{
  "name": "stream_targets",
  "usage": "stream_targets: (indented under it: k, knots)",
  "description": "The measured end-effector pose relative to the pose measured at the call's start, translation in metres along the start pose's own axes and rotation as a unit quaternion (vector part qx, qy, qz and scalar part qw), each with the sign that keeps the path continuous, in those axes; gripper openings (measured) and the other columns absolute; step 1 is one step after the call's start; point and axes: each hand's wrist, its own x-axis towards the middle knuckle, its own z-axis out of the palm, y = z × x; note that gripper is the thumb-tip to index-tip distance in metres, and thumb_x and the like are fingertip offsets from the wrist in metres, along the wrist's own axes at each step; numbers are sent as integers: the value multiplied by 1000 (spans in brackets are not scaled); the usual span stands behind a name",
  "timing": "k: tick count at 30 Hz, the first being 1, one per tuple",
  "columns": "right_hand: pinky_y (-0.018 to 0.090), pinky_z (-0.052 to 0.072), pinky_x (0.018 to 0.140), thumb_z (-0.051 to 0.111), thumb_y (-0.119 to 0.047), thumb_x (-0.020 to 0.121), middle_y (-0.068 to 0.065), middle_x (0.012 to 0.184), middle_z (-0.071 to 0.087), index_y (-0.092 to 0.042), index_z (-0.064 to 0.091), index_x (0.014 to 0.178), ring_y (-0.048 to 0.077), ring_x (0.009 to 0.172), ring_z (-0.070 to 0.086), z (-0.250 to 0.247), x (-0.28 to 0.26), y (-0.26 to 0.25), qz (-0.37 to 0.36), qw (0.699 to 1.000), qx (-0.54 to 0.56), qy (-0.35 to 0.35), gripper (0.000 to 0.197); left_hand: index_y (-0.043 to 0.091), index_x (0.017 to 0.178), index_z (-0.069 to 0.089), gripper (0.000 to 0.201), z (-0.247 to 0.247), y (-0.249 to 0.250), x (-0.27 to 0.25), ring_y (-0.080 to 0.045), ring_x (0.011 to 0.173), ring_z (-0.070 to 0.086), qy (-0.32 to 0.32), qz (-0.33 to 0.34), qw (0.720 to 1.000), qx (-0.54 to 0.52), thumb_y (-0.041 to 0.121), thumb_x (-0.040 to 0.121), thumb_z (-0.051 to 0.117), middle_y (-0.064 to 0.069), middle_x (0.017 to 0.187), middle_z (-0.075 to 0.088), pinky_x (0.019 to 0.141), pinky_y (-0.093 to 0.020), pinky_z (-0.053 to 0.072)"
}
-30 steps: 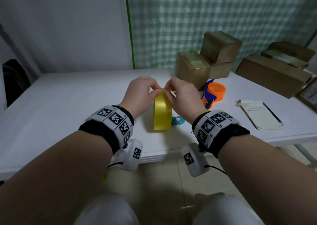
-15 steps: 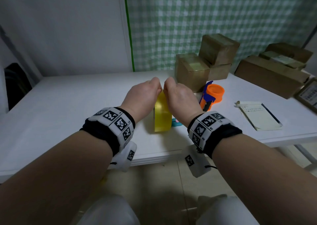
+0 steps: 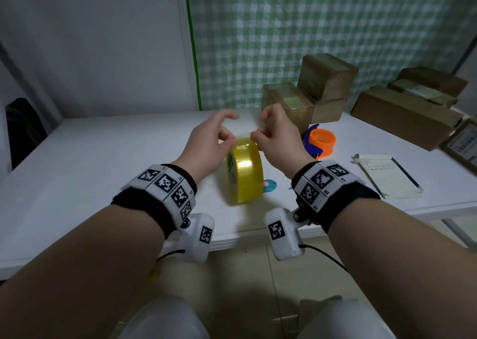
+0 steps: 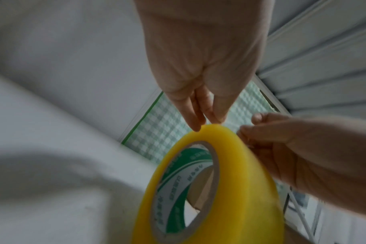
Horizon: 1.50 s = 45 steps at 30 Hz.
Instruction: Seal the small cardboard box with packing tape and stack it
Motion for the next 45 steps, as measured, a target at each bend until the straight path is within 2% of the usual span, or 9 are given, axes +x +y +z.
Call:
stream_targets:
  k: [2,4,8,13,17,30,33,37,45]
  knots:
    - [43,56,72,59,-6,86,-5,62,52,-20,41,87,18,63,54,-1,1,1,11,1000,13,-5,23,25,107,50,28,-1,-1,1,-10,76,61,-3,-16,999,-32,10,86,62,4,75,65,74,-14,43]
    - [53,56,77,59,-5,84,-1,66,54,-26,44,72,22,69,56,0,2,1,17,1000,15,-14,28,26,89,50,21,-1,-3,2,-16,75,61,-4,-20,999,-46,8,86,61,4,72,62,73,-23,47]
    - [56,55,78,54,-2,87,6,77,60,-30,51,64,28,77,62,-2,4,0,28,999,19,-42,36,27,68,56,37,-1,-3,0,-17,75,59,-8,-22,996,-91,-5,85,55,5,72,60,86,-43,54]
    - [51,56,82,59,-2,86,8,82,66,-31,60,67,23,77,64,-6,8,-1,33,997,7,-64,35,25,76,68,26,2,-4,-1,-18,86,64,12,-39,991,-126,2,84,61,7,81,67,88,-35,54]
    - [50,57,83,63,-2,85,2,74,64,-30,62,69,21,76,63,-11,10,-3,33,995,-1,-90,32,18,85,71,14,3,-4,-2,-10,83,64,26,-41,992,-119,5,81,68,6,84,67,79,-17,50]
    - [45,58,86,67,-8,84,15,85,69,-18,67,72,30,82,67,-9,16,-1,42,989,1,-140,15,13,82,71,4,10,-3,1,-2,73,59,56,-50,994,-76,11,79,72,9,76,64,65,-5,45]
    - [41,58,83,64,-11,87,5,81,66,-13,67,80,21,79,63,-6,15,-1,35,989,-22,-139,8,17,80,67,5,10,-2,1,-8,75,58,51,-41,997,-40,12,82,69,4,79,64,66,-9,43]
    - [39,60,78,64,-18,87,2,89,63,-9,68,89,26,82,68,-2,15,-2,25,991,-55,-123,10,14,82,66,2,10,1,3,-13,81,56,48,-21,999,3,15,84,67,1,84,61,73,-19,43]
    - [42,62,72,65,-23,86,3,91,60,-19,53,63,29,82,70,-3,12,-1,37,993,-64,-89,27,13,79,63,11,10,2,7,-27,83,67,42,-58,997,-2,21,85,66,-6,94,62,84,-43,55]
